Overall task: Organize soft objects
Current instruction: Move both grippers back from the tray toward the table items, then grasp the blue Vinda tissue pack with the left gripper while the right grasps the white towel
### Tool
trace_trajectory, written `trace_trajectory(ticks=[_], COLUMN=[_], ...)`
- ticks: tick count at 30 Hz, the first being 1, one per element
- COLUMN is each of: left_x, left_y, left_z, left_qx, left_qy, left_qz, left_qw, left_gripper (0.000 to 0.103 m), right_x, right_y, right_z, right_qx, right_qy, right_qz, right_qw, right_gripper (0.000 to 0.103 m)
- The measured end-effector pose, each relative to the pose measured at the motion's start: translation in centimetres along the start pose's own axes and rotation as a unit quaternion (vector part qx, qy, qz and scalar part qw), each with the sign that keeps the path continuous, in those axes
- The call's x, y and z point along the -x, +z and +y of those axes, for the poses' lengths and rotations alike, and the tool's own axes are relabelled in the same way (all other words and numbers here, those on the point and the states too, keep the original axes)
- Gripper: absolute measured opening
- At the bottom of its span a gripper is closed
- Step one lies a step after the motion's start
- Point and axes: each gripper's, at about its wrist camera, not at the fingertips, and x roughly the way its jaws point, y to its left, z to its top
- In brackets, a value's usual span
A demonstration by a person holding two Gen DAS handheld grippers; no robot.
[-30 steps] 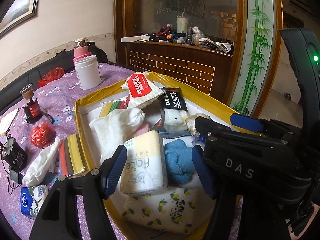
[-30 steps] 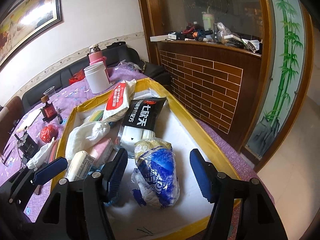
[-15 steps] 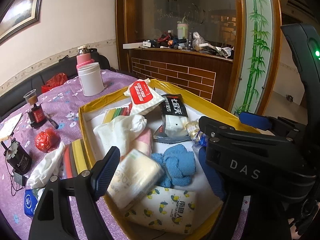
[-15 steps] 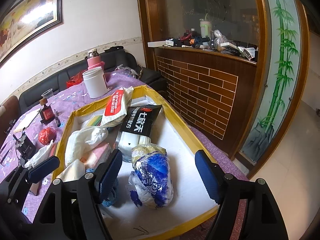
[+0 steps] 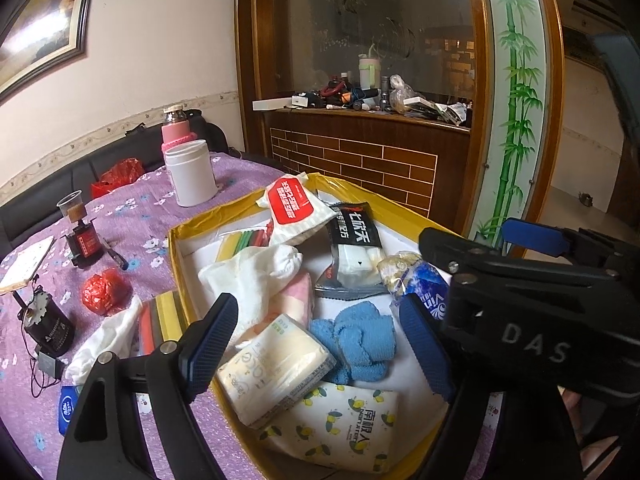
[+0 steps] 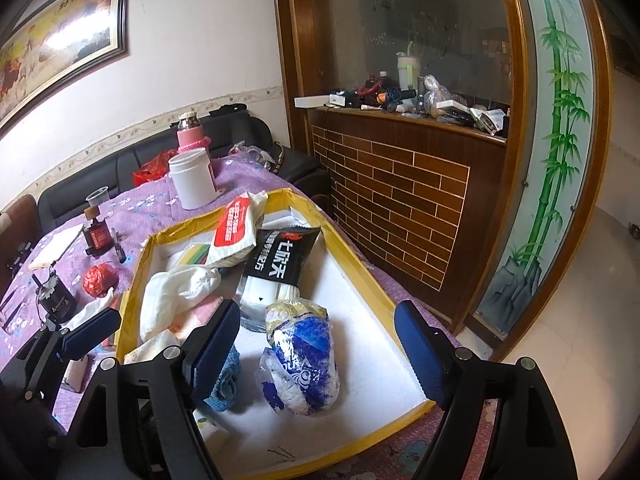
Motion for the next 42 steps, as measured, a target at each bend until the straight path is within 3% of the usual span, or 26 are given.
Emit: trace_trajectory(ticks=[10,18,25,36,42], left_x=[2.2,3.8,6.2,7.0,5.5], left_y=[1.1,1.0,-0.4,-4.3,-5.5], left_z=[0.9,3.4,7.6,15.9,17.9], left_qx=[0.009,0.034,0.075,0.161,0.183], left_qy=[0.001,-0.002,0.022,0.074,0.09], left_qz=[-0.008,0.015,0.022,0.072,0.118], left_qw=[0.9999,0.9993,0.9967,0.9815,0.9718], left_gripper=[0.089,0.089,0.089,0.089,0.089], right_x=[1.8,2.8,2.6,1.9,1.8], right_y=[0.8,0.8,0.4,-1.1,-2.0], right_z=[-0.9,-1.2,0.4,4.4,6.0], right_qx=[-0.013,-0.024,-0.015,0.023,0.042], right_qy=[-0.008,-0.003,0.038,0.073,0.088], right_qz=[-0.023,-0.032,-0.02,0.002,0.008], right_qw=[1.0,0.999,0.999,0.997,0.995], right_gripper=[0.088,0.091,0.091,0.091,0.091])
